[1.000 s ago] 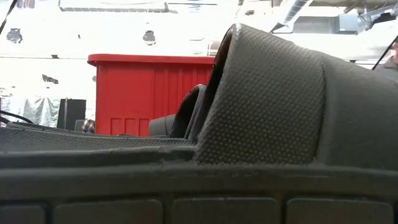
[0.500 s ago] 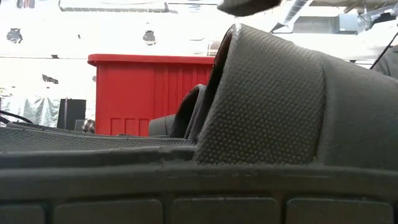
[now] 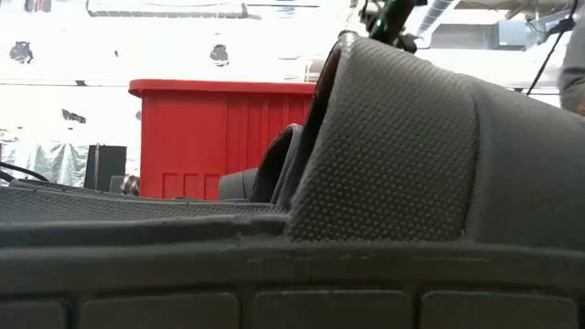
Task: Pick and place slides into bin
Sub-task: Put the black slide into the container
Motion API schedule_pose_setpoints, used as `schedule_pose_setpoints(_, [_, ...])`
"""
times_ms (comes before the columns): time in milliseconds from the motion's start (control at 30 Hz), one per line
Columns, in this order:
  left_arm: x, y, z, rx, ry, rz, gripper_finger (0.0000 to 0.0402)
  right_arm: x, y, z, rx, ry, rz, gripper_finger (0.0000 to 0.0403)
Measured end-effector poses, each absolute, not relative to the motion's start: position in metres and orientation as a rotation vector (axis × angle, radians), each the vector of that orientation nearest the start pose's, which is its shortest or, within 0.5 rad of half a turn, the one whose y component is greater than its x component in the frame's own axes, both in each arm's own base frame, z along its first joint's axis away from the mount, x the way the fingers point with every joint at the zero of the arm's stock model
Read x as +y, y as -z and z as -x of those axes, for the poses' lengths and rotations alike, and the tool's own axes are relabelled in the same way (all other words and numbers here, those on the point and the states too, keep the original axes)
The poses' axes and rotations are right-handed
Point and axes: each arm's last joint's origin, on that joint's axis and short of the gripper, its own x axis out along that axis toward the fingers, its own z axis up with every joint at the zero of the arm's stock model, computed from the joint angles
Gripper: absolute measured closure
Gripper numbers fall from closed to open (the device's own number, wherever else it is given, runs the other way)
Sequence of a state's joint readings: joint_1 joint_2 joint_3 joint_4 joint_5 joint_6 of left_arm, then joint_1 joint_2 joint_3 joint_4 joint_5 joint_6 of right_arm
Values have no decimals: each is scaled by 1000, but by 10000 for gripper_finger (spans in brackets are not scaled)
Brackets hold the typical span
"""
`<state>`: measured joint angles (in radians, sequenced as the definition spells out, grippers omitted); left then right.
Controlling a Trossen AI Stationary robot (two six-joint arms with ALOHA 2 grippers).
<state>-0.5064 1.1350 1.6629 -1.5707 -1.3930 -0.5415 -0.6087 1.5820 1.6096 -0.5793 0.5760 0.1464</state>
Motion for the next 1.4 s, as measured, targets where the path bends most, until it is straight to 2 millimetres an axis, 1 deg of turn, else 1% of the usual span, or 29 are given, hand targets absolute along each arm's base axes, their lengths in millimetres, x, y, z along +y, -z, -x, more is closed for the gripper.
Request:
schedule_pose_setpoints(67, [-35,-451,-122,383,-912,-381,258,-216,-375,-276,551,1207,-157,403])
schedule_pose_setpoints(233, [-32,-442,-117,411,-880,-353,258,-219,-351,-281,687,1228,-194,403])
schedule_pose_setpoints(367, [-32,-437,-116,425,-877,-366,258,-216,-336,-287,766,1266,-199,403])
schedule_pose_setpoints(600, [-32,-436,-116,441,-860,-359,258,-212,-313,-295,876,1328,-207,403])
schedule_pose_setpoints(800, [-32,-436,-116,442,-858,-358,258,-209,-299,-299,943,1378,-193,403])
schedule_pose_setpoints(1100, [-33,-435,-116,456,-843,-348,258,-210,-277,-311,1013,1419,-114,403])
schedule_pose_setpoints(1300, [-33,-435,-116,456,-842,-347,258,-216,-264,-313,1060,1455,-76,403])
schedule_pose_setpoints(1400, [-33,-435,-116,456,-842,-347,258,-218,-261,-312,1079,1463,-71,403])
